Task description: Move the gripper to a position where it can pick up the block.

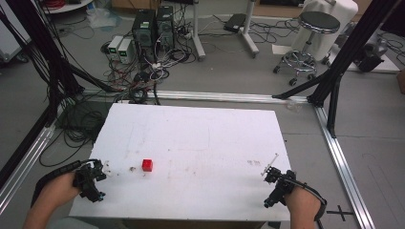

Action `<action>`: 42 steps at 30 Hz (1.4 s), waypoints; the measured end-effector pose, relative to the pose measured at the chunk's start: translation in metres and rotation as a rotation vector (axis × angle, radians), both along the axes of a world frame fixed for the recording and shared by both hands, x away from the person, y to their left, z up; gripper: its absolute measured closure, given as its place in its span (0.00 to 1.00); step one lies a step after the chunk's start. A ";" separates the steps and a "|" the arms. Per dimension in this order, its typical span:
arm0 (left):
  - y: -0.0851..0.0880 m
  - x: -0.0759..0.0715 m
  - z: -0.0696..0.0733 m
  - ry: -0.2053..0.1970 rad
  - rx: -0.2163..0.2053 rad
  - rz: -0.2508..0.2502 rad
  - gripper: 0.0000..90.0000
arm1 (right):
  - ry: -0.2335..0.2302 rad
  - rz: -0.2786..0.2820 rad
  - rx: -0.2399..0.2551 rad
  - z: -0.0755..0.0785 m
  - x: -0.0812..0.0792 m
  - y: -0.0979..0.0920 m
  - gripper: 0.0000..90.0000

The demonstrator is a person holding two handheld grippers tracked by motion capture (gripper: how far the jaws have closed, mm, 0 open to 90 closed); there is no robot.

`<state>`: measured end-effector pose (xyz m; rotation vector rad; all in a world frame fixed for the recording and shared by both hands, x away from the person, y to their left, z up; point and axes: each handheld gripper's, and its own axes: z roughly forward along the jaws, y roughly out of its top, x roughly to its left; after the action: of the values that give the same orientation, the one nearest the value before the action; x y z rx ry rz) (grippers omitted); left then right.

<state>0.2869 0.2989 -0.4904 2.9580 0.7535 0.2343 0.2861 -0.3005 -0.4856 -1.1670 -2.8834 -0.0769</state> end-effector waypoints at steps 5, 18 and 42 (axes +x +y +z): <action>-0.002 -0.002 0.001 0.005 -0.004 -0.005 0.26 | -0.002 0.003 0.008 0.001 0.000 0.001 0.01; -0.006 0.008 0.004 0.006 -0.015 -0.039 0.26 | -0.004 0.011 0.022 0.002 0.000 0.002 0.01; -0.026 0.050 0.018 0.038 0.046 -0.312 0.26 | -0.009 -0.001 0.037 0.002 0.000 0.000 0.01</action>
<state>0.3371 0.2726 -0.4726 3.0741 0.2842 0.1744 0.2858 -0.3001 -0.4832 -1.1647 -2.8760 -0.1360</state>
